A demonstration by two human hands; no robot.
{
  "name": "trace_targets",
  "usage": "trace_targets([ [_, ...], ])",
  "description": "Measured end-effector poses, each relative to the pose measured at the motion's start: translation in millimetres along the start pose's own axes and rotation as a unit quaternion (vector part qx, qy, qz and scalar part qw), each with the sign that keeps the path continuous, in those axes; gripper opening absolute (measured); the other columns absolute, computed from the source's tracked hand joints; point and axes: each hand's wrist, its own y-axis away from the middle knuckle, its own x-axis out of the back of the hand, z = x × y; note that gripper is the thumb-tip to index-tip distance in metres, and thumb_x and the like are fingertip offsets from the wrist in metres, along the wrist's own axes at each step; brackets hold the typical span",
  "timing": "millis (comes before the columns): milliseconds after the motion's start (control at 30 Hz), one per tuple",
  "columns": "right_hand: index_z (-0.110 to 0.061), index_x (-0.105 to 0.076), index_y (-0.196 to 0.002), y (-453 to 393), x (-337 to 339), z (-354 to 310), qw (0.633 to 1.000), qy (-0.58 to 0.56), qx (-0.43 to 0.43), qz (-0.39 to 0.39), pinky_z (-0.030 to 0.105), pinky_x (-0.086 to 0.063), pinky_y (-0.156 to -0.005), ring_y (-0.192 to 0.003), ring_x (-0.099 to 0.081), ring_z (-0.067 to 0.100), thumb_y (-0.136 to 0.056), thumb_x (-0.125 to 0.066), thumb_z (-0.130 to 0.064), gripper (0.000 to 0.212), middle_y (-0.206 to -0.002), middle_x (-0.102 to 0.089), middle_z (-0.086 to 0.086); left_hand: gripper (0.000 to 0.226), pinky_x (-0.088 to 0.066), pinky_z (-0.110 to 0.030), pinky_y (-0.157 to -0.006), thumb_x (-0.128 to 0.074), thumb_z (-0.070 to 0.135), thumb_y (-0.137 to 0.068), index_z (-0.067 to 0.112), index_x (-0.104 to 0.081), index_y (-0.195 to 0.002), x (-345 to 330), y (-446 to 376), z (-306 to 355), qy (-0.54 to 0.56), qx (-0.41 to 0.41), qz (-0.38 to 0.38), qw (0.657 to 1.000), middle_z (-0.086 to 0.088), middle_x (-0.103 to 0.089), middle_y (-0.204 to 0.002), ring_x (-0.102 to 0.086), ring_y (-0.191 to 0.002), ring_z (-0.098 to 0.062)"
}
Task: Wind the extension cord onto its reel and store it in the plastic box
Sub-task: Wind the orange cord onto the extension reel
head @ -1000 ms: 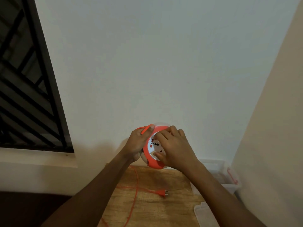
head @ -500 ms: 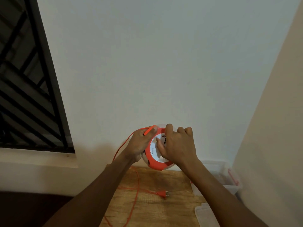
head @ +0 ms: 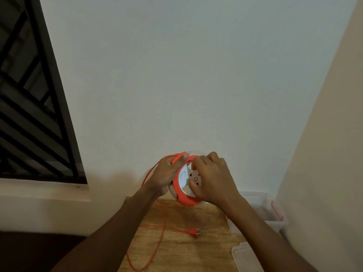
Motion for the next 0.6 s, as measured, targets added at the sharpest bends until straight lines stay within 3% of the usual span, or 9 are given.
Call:
trace_targets([
  [100, -0.017, -0.063, -0.105, 4.7, -1.3, -1.5, 0.997, 0.031, 0.045, -0.046, 0.04, -0.049, -0.074, -0.099, -0.057, 0.031, -0.066, -0.076, -0.039, 0.047, -0.106, -0.069, 0.004, 0.045, -0.065, -0.044, -0.083, -0.064, 0.061, -0.082, 0.028, -0.072, -0.113, 2.3, -1.1, 0.7, 0.004, -0.005, -0.002, 1.0, -0.001, -0.08, -0.103, -0.077, -0.093, -0.031],
  [200, -0.015, -0.063, -0.106, 7.2, -5.8, -5.2, 0.995, 0.064, 0.049, -0.058, 0.042, -0.048, -0.077, -0.1, -0.055, 0.032, -0.068, -0.074, -0.041, 0.047, -0.106, -0.069, 0.006, 0.047, -0.065, -0.044, -0.083, -0.063, 0.061, -0.085, 0.028, -0.071, -0.118, -0.1, -1.3, 1.2, 0.0, -0.002, -0.012, 1.0, -0.001, -0.08, -0.107, -0.077, -0.096, -0.03],
  [400, -0.011, -0.064, -0.099, -0.1, -11.9, -4.1, 0.996, 0.083, 0.023, 0.003, 0.041, -0.047, -0.071, -0.082, -0.06, 0.03, -0.071, -0.071, -0.055, 0.053, -0.089, -0.07, 0.01, 0.032, -0.063, -0.029, -0.067, -0.064, 0.064, -0.08, 0.038, -0.077, -0.095, 1.0, -0.8, 1.1, -0.009, -0.003, -0.005, 1.0, 0.004, -0.081, -0.094, -0.079, -0.083, -0.024],
  [500, -0.011, -0.063, -0.095, -6.9, -11.5, -1.9, 0.995, 0.089, -0.037, 0.019, 0.039, -0.044, -0.067, -0.066, -0.059, 0.026, -0.076, -0.065, -0.058, 0.051, -0.073, -0.069, 0.007, 0.044, -0.065, -0.033, -0.068, -0.064, 0.063, -0.08, 0.031, -0.073, -0.11, 0.3, -0.9, 0.4, -0.006, 0.001, 0.007, 1.0, 0.003, -0.081, -0.098, -0.079, -0.085, -0.026],
  [600, -0.012, -0.062, -0.095, -11.3, -13.4, 1.4, 0.993, 0.078, -0.089, 0.02, 0.039, -0.045, -0.07, -0.058, -0.062, 0.024, -0.083, -0.059, -0.052, 0.042, -0.065, -0.068, 0.005, 0.037, -0.065, -0.035, -0.069, -0.063, 0.058, -0.085, 0.03, -0.071, -0.11, -0.8, -2.6, 1.7, 0.002, 0.004, 0.014, 1.0, 0.004, -0.081, -0.099, -0.08, -0.084, -0.024],
])
